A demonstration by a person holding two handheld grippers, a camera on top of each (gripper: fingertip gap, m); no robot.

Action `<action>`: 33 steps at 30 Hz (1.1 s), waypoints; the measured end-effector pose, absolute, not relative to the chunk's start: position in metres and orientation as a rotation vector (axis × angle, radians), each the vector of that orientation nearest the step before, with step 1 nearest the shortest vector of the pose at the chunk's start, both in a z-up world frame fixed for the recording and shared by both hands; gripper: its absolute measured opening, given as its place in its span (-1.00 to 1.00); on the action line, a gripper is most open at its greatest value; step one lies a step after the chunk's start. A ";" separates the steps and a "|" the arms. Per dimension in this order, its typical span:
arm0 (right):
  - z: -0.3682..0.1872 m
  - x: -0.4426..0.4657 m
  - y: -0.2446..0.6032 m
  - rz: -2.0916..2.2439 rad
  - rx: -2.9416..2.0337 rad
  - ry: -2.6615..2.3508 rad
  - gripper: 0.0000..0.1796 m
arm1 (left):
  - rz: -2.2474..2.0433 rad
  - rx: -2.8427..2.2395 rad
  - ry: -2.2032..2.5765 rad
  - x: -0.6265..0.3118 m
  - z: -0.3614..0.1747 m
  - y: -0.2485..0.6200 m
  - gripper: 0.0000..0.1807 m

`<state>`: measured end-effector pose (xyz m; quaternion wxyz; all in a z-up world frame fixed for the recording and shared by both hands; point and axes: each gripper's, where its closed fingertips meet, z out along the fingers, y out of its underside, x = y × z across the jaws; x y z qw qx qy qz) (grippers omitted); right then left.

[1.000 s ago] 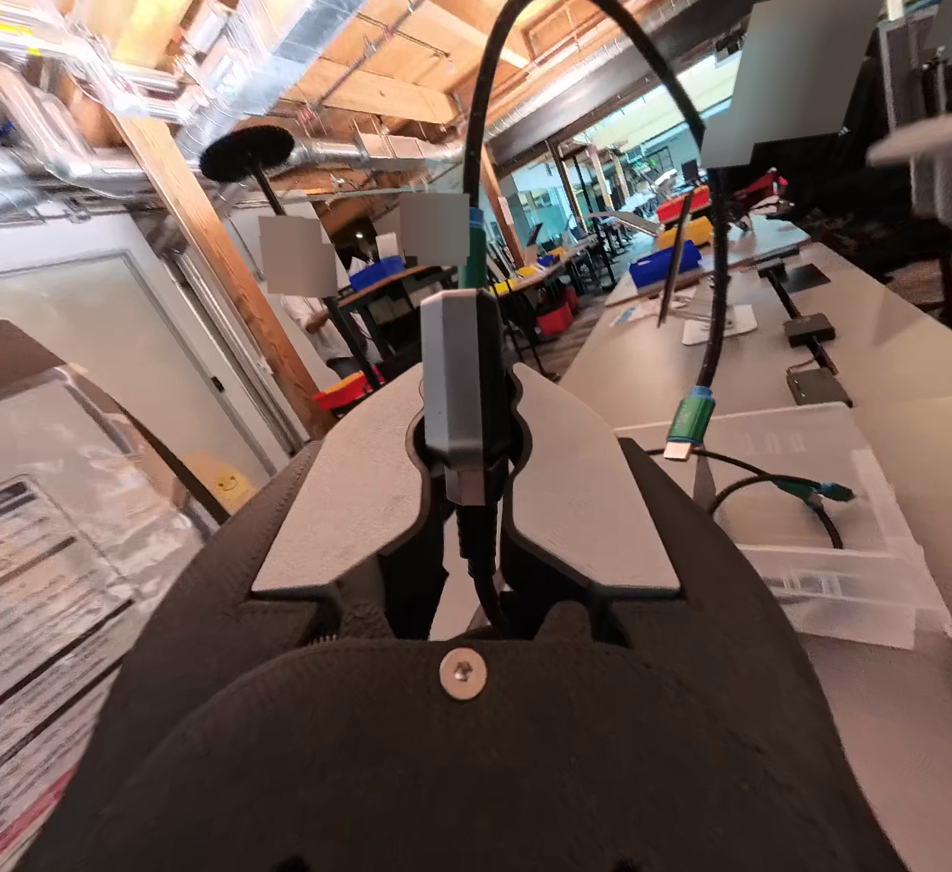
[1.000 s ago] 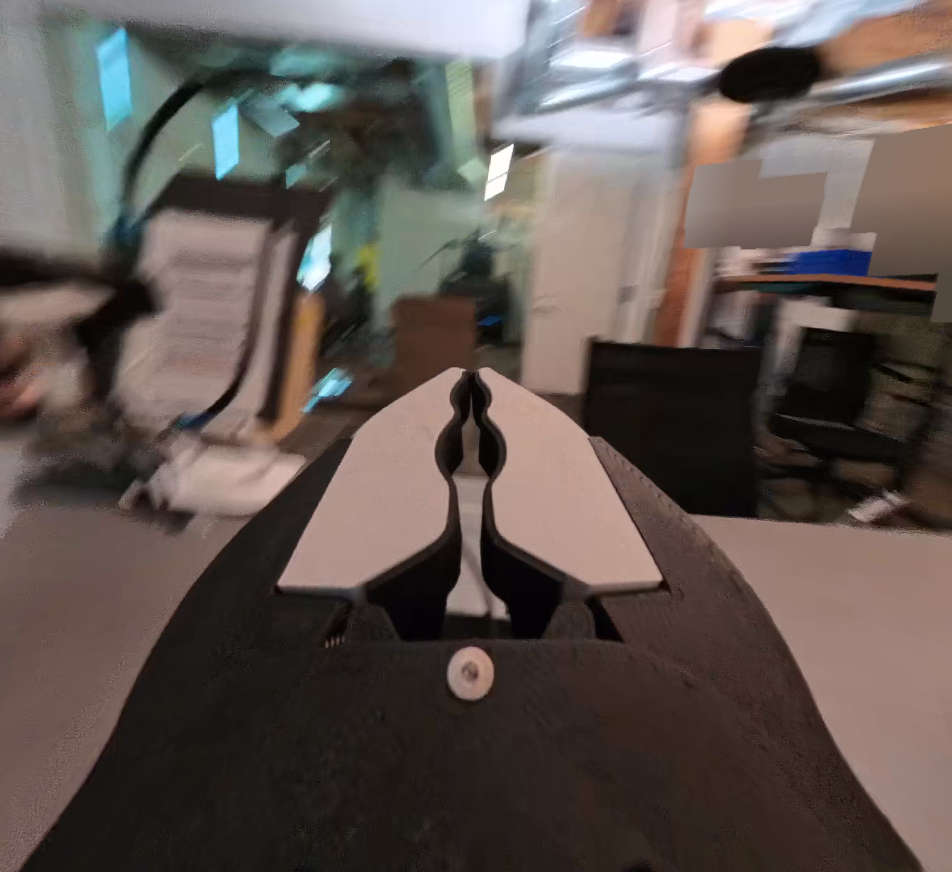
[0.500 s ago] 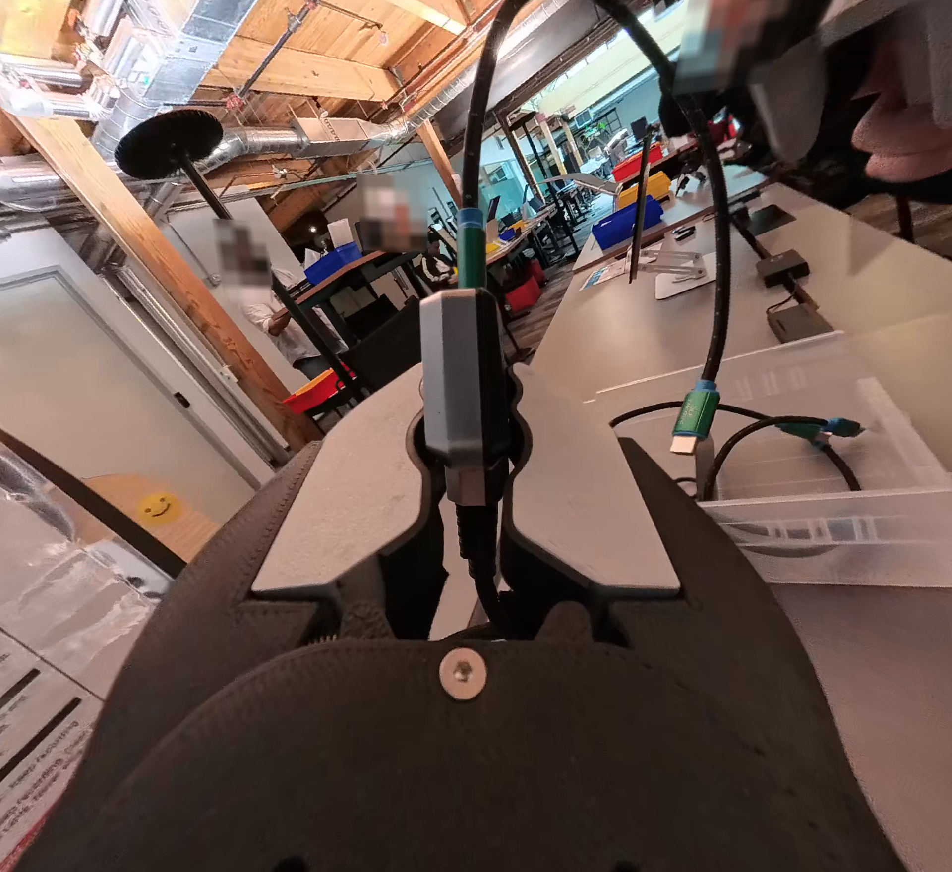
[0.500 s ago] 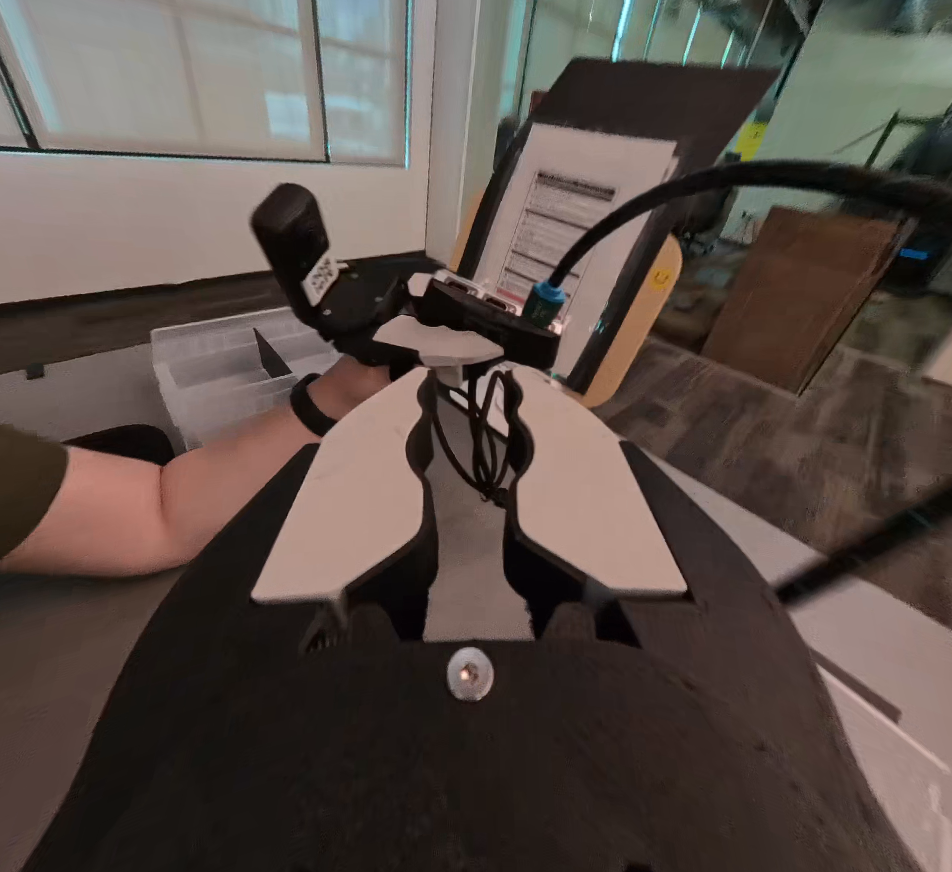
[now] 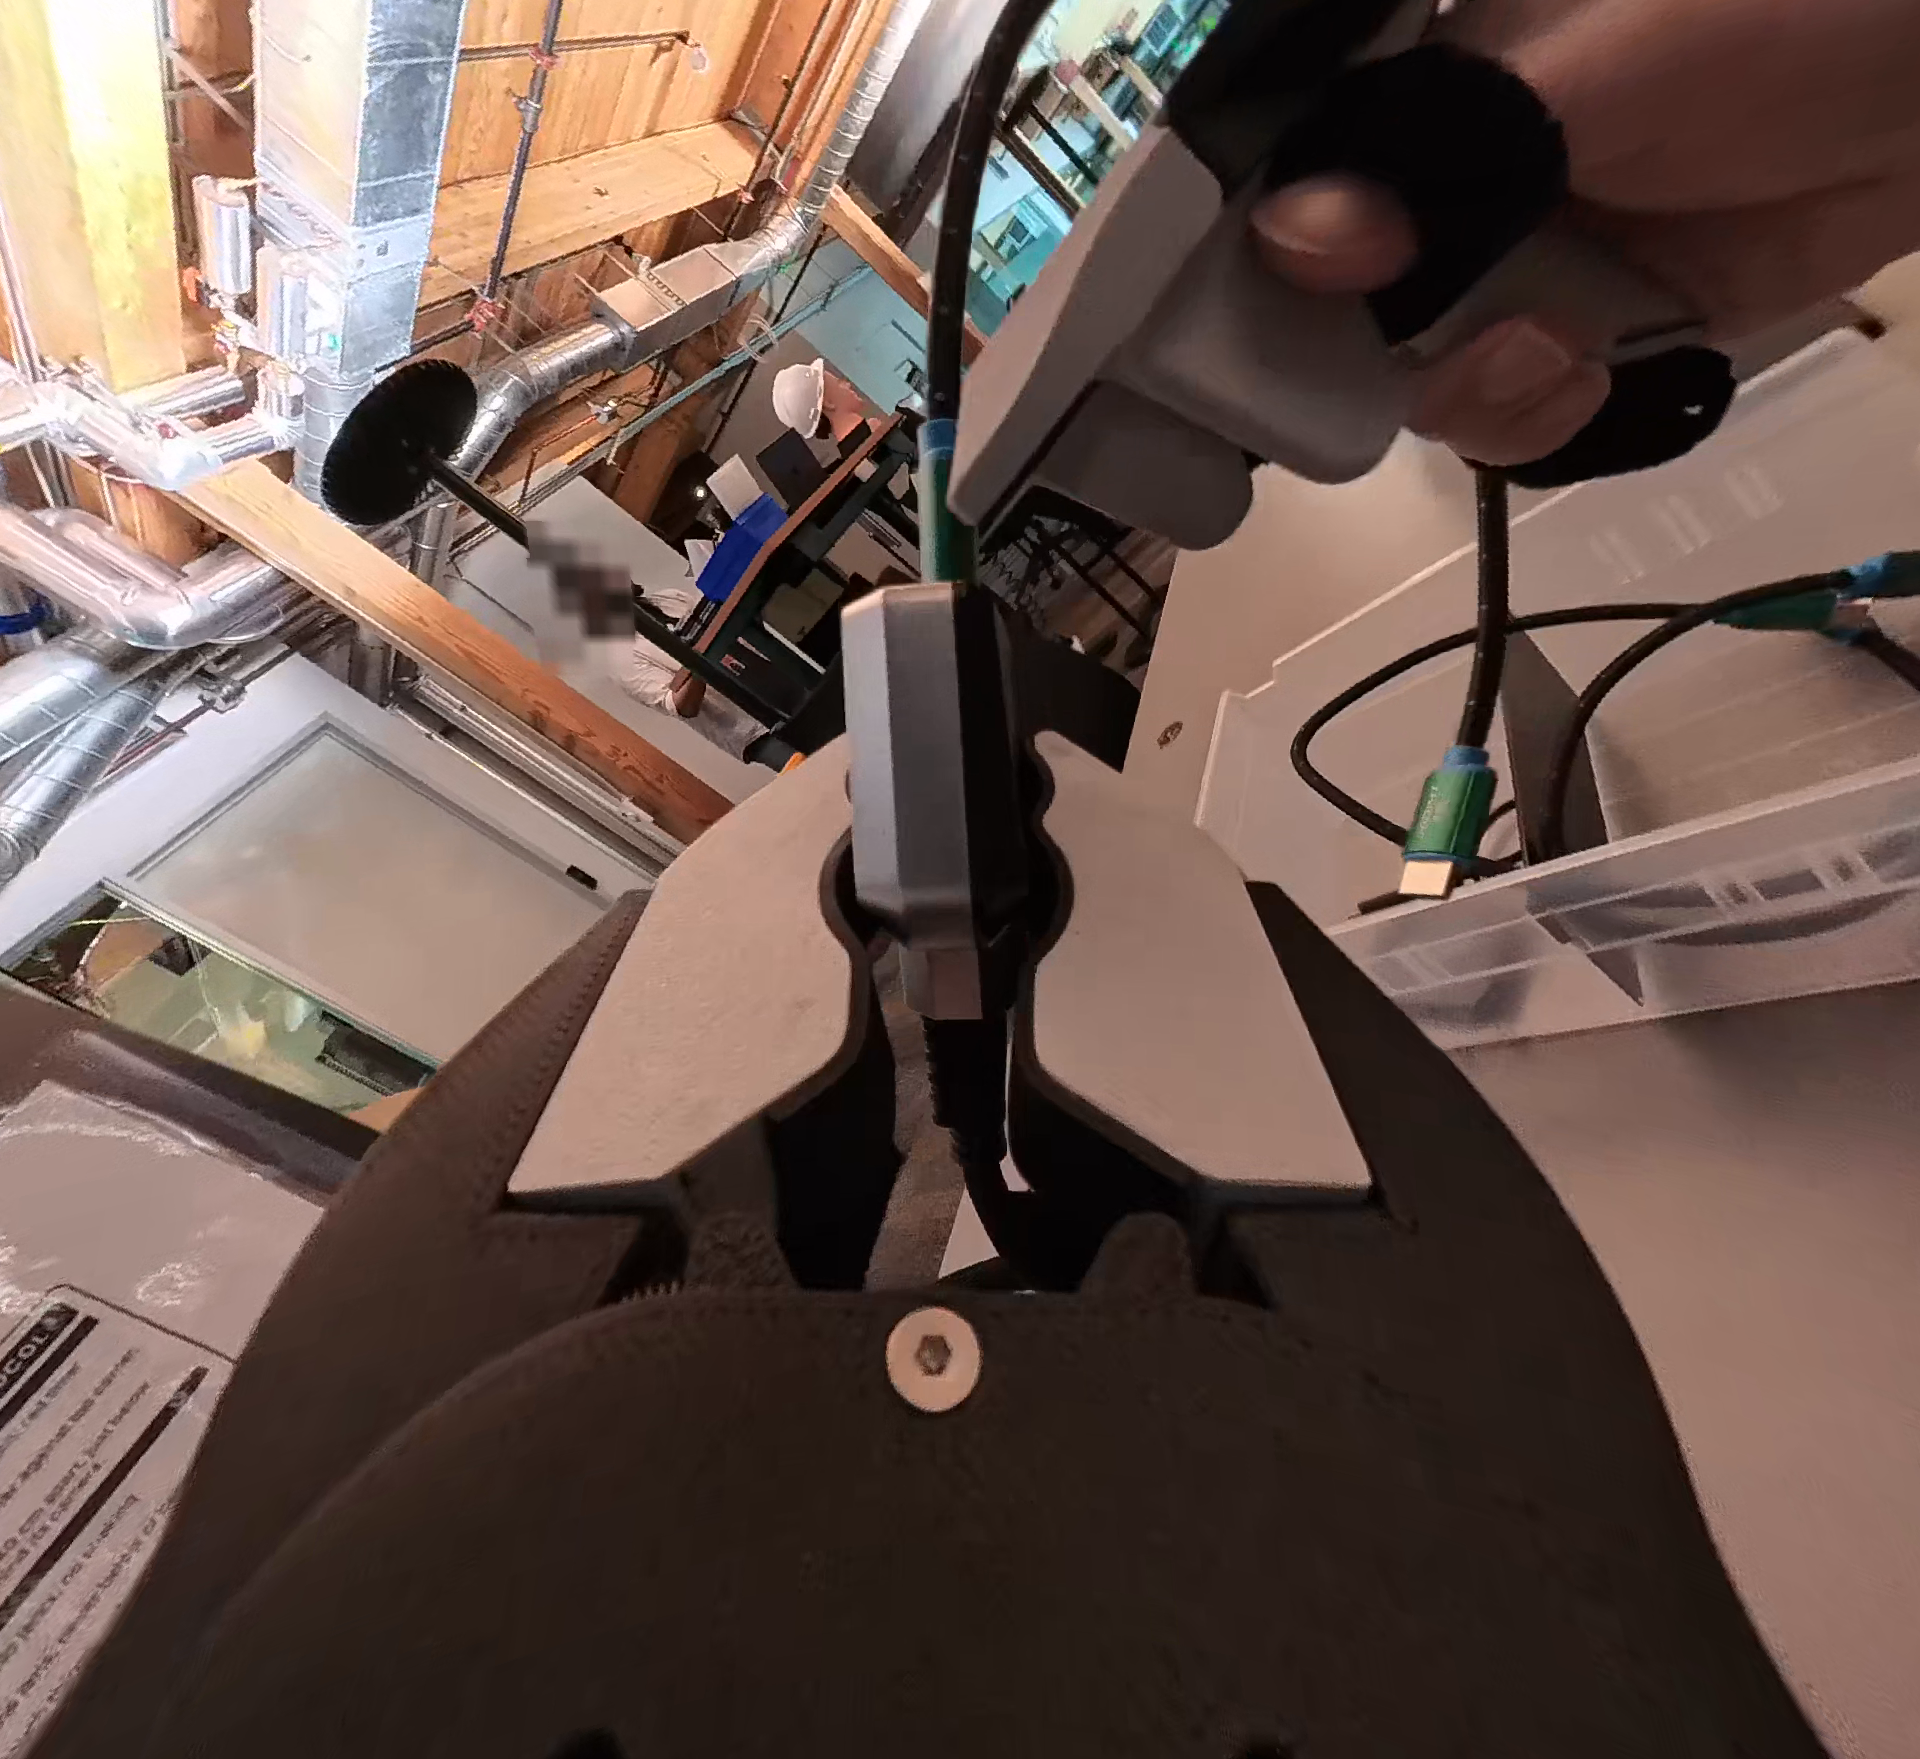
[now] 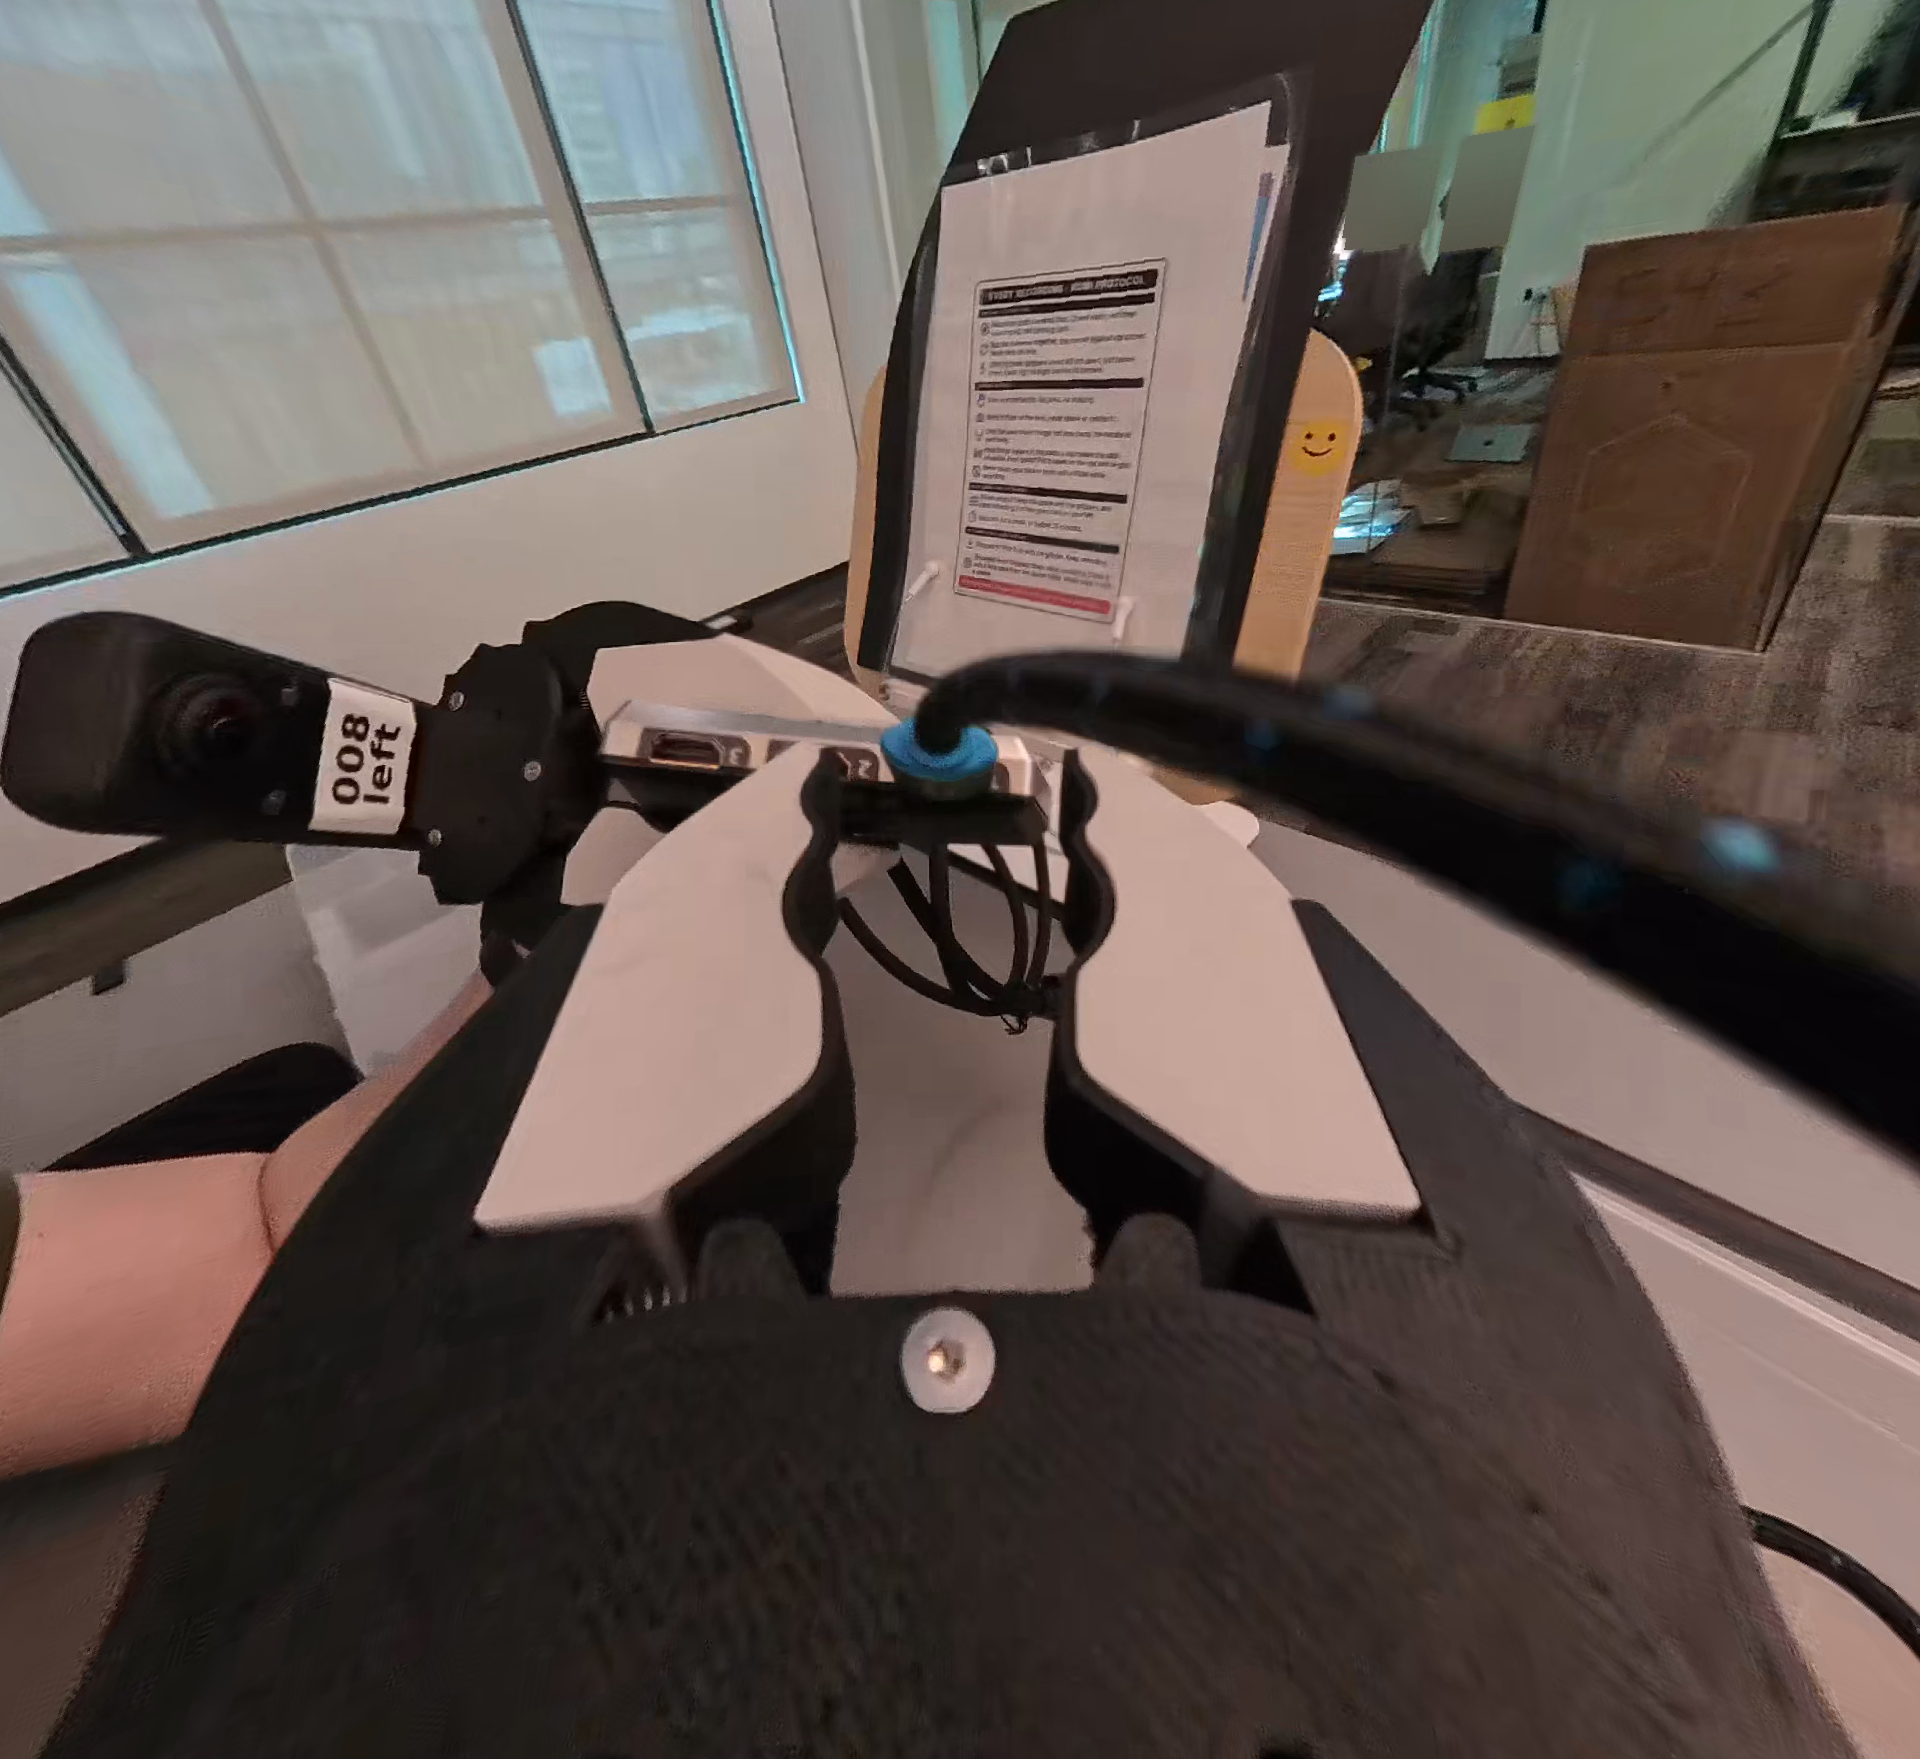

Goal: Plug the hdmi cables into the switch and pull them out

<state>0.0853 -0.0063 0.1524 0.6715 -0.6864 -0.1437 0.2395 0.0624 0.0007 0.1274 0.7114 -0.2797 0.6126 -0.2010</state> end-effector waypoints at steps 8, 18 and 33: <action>0.142 0.090 -0.007 0.574 -1.593 -0.360 -0.76 | -0.366 -0.601 1.400 0.070 0.119 -0.003 -0.76; 0.123 0.093 -0.007 0.516 -1.711 -0.397 -0.75 | -0.257 -0.556 1.450 0.074 0.109 -0.004 -0.76; 0.122 0.100 -0.008 0.486 -1.707 -0.417 -0.75 | -0.188 -0.518 1.351 0.085 0.110 -0.002 -0.72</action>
